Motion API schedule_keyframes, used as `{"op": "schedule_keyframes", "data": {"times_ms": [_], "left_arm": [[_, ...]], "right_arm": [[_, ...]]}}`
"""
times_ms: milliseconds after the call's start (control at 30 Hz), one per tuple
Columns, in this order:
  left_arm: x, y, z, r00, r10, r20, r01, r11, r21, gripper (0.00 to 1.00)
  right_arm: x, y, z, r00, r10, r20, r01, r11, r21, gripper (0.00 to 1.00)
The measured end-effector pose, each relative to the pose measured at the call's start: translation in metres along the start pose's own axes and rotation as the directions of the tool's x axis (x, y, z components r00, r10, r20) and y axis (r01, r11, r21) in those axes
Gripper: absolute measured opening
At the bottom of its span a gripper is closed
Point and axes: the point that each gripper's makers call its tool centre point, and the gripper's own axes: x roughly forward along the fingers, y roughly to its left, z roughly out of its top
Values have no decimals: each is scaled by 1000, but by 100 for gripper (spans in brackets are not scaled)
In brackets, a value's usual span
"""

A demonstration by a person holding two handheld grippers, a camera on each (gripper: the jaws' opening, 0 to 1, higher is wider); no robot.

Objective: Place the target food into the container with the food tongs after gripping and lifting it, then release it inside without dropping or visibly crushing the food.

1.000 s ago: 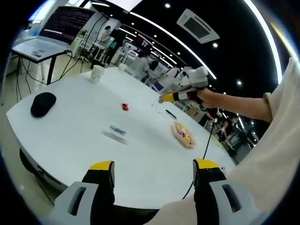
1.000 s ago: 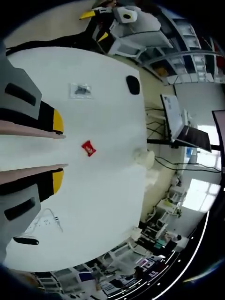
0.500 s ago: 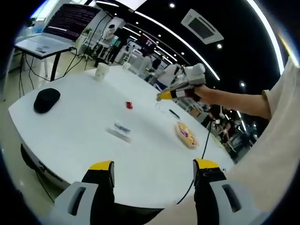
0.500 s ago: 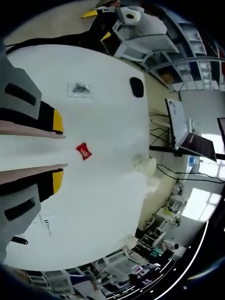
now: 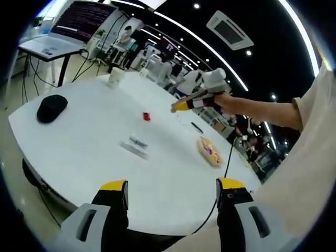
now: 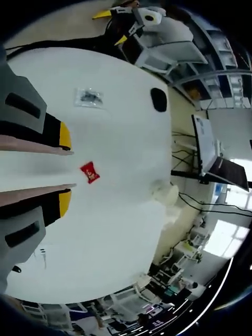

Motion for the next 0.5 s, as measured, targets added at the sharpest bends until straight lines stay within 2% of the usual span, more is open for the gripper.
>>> {"op": "schedule_keyframes", "data": {"times_ms": [500], "left_arm": [[-3, 13, -2, 1000, 22, -1, -22, 999, -35, 68]], "right_arm": [[23, 1, 7, 1000, 26, -15, -26, 999, -32, 28]]}}
